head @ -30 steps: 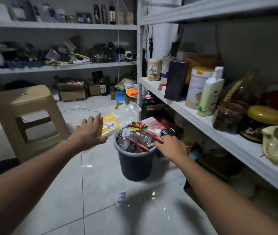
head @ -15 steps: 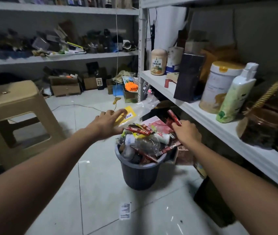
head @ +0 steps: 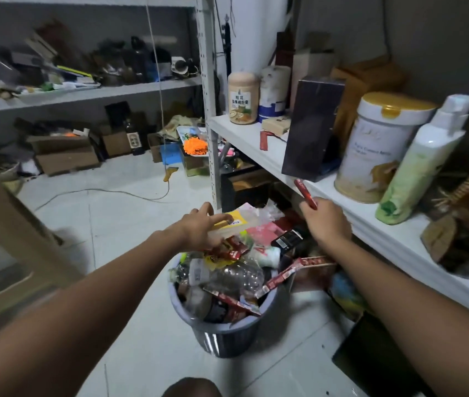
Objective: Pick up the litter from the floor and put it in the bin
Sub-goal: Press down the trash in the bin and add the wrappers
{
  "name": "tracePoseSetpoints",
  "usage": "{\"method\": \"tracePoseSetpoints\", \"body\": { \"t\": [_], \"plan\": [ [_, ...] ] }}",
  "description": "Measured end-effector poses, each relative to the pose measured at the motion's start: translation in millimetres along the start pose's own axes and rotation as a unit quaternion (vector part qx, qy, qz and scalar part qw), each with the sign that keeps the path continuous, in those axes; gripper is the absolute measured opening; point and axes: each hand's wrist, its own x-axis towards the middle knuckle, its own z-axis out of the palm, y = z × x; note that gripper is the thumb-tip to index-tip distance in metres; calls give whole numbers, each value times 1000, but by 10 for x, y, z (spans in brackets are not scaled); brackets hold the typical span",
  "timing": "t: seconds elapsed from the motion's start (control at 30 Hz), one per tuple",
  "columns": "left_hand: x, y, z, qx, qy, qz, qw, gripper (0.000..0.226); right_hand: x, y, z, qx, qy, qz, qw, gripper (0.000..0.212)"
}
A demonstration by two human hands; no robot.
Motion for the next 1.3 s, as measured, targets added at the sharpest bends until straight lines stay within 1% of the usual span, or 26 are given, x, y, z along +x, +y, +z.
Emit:
{"method": "tracePoseSetpoints", "body": {
  "t": [0.1, 0.2, 0.33, 0.47, 0.5, 0.6, 0.7, 0.83, 1.0, 1.1, 1.17, 1.2, 1.3],
  "plan": [
    [203, -78, 184, -1, -55, 25, 998, 54, 151, 33, 134, -13, -17, -11, 1000, 26],
    [268, -200, 313, 9, -97, 42, 994, 53, 268, -11, 266, -20, -34, -31, 999, 27],
    [295, -346, 375, 47, -106, 53, 992, 49, 398, -191, 553, -16, -81, -71, 994, 28],
    [317, -321, 455, 95, -107, 106, 984, 42, 356, -390, 803, -40, -118, -112, 986, 30],
    [339, -307, 488, 94, -117, 119, 982, 40, 343, -420, 847, -40, -121, -116, 985, 29],
    [378, -236, 562, 107, -157, 117, 975, 39, 277, -475, 956, -43, -127, -116, 984, 25],
    [425, -70, 591, 144, -184, 119, 965, 38, 220, -475, 1028, -68, -131, -117, 982, 32],
    [535, 47, 640, 137, -240, 89, 957, 38, 144, -410, 1113, -99, -155, -111, 977, 36],
    [628, -14, 718, 128, -260, 65, 955, 40, 124, -331, 1227, -125, -194, -116, 966, 33],
    [682, 19, 753, 133, -283, 32, 949, 40, 143, -293, 1267, -138, -197, -119, 963, 33],
    [705, 82, 747, 112, -289, -26, 950, 46, 134, -281, 1253, -143, -196, -120, 963, 33],
    [701, 103, 726, 106, -289, -37, 951, 49, 127, -277, 1239, -145, -194, -121, 963, 33],
    [658, 117, 622, 97, -283, -22, 954, 53, 114, -295, 1172, -143, -180, -128, 965, 32]
  ]
}}
